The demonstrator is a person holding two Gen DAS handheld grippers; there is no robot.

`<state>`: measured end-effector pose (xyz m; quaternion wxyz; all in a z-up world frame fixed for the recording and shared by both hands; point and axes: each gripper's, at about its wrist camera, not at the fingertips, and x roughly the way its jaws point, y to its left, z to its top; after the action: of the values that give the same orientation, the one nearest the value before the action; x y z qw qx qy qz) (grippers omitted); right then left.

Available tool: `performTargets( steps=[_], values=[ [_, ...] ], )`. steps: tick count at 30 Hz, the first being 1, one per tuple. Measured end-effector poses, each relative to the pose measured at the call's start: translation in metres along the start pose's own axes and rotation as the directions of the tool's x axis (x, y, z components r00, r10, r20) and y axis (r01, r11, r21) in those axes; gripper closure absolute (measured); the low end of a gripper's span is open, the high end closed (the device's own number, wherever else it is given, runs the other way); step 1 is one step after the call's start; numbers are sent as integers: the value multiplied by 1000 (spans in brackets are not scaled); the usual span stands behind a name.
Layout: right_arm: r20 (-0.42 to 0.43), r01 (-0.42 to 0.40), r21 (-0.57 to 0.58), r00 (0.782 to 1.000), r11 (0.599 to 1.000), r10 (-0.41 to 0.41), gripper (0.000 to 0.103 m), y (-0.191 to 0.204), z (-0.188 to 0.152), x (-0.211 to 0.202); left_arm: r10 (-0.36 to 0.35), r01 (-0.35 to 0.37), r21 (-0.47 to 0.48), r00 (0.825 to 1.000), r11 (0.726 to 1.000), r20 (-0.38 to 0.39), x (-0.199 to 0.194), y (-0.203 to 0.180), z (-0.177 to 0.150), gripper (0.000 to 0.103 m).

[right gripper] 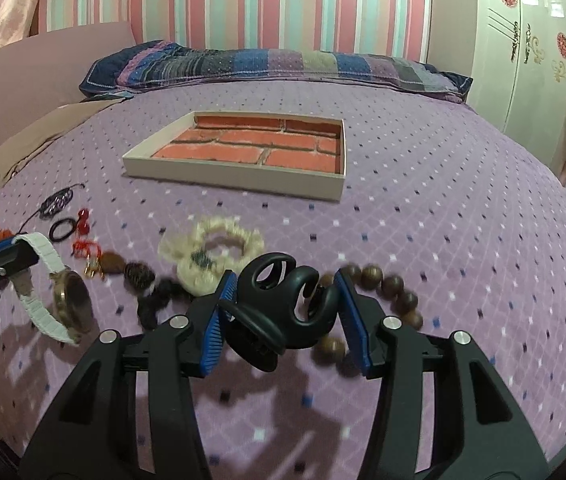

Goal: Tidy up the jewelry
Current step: 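Carry the claw clip and watch into the tray and open both tools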

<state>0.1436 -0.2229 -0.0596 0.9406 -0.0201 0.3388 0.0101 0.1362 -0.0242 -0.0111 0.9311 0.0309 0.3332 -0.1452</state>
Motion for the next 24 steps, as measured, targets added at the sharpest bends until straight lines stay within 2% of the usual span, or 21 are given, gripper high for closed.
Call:
performTargets(
  steps=[7,11,13,17,21,24],
  values=[
    [26,-1,8,1000,1000,1,53,-10,63,32,-8,8,-2,1000,1000,12,28,11,65,91],
    [36,18,8,999,1000,-18,53,-16,108,65,-5,5,-14,1000,1000,-8,71,21,110,91],
    [32,28,7,999,1000,-28,53,-18,128,86,22,-22,-7,1000,1000,-9,92,22,129,91],
    [-6,37,7,999,999,-37,53,-22,164,140,57,-57,24,998,998,-13,139,23,165,91],
    [-54,32,18,998,999,-31,53,-26,190,188,56,-56,3,998,998,-42,189,33,192,91],
    [-122,2,54,993,999,5,53,-35,208,229,70,-70,-1,996,998,-59,224,38,211,91]
  ],
)
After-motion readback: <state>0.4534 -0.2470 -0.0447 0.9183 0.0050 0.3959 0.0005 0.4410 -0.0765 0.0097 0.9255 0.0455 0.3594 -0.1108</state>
